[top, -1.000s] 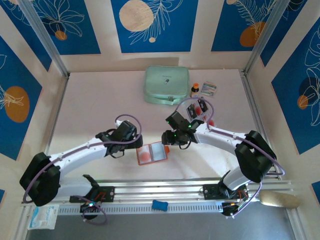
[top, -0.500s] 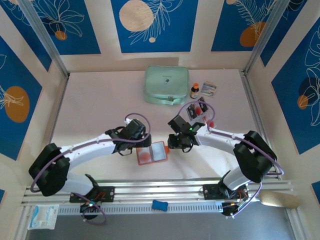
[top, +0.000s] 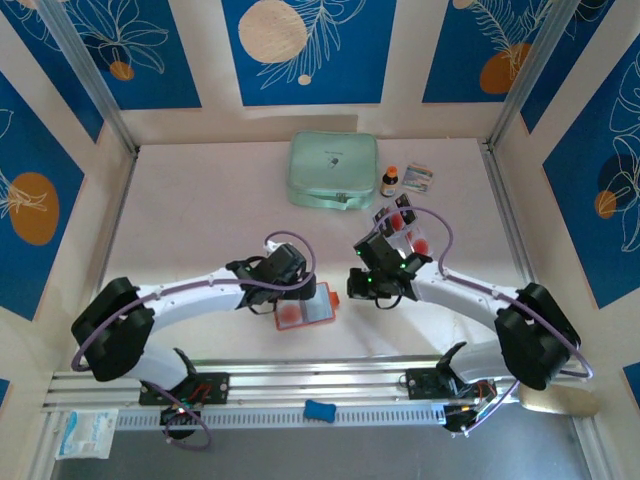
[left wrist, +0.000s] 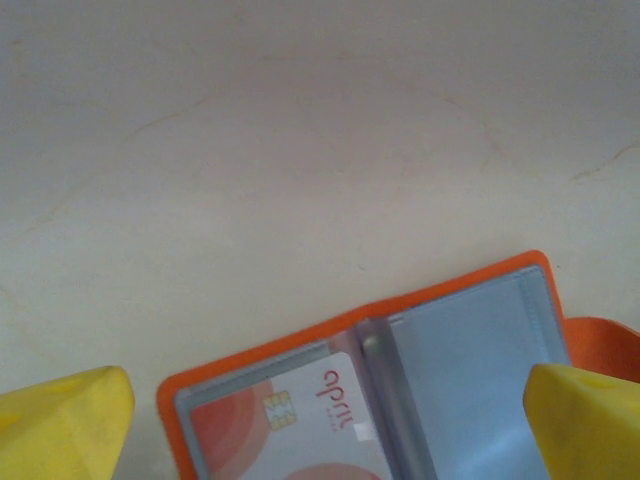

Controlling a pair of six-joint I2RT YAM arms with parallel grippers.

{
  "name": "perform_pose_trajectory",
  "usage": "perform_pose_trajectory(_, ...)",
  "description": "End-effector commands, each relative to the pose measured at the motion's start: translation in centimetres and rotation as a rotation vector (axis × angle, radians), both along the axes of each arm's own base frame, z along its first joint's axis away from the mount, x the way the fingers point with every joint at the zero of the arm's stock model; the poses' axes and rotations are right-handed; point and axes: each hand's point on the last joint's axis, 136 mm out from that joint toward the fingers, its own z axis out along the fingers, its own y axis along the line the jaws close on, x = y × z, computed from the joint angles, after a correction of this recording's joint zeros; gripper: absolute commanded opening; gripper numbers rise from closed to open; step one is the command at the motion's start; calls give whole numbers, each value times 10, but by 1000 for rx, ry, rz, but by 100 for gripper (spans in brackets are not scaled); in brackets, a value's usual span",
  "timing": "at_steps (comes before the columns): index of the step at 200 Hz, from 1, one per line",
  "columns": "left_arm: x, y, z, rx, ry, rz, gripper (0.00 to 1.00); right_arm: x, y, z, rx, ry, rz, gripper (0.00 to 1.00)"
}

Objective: Put the credit cards into the card holder

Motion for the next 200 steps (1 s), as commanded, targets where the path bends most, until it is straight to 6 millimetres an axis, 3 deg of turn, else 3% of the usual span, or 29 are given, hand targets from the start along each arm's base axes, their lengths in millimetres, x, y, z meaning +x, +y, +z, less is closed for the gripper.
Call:
perform_pose_trajectory(1, -10, -5, -5, -9, 13, 0, 100, -4, 24, 13, 99, 10, 46, 10)
perform_pose_trajectory(40, -21, -2, -15, 15, 22, -1, 100, 3, 55, 10, 139, 44, 95, 6)
perform_pose_trajectory(89, -27, 9, -21, 41, 17, 11, 100, 10, 73, -4, 116, 63, 120, 4)
perform_pose_trajectory(141, -27, 9, -21, 39, 11, 12, 100, 13, 61, -21, 35, 73, 112, 3)
perform_pose_trajectory(200, -25, 9, -19, 44, 0, 8, 100, 0, 25, -41, -35, 117, 32, 0)
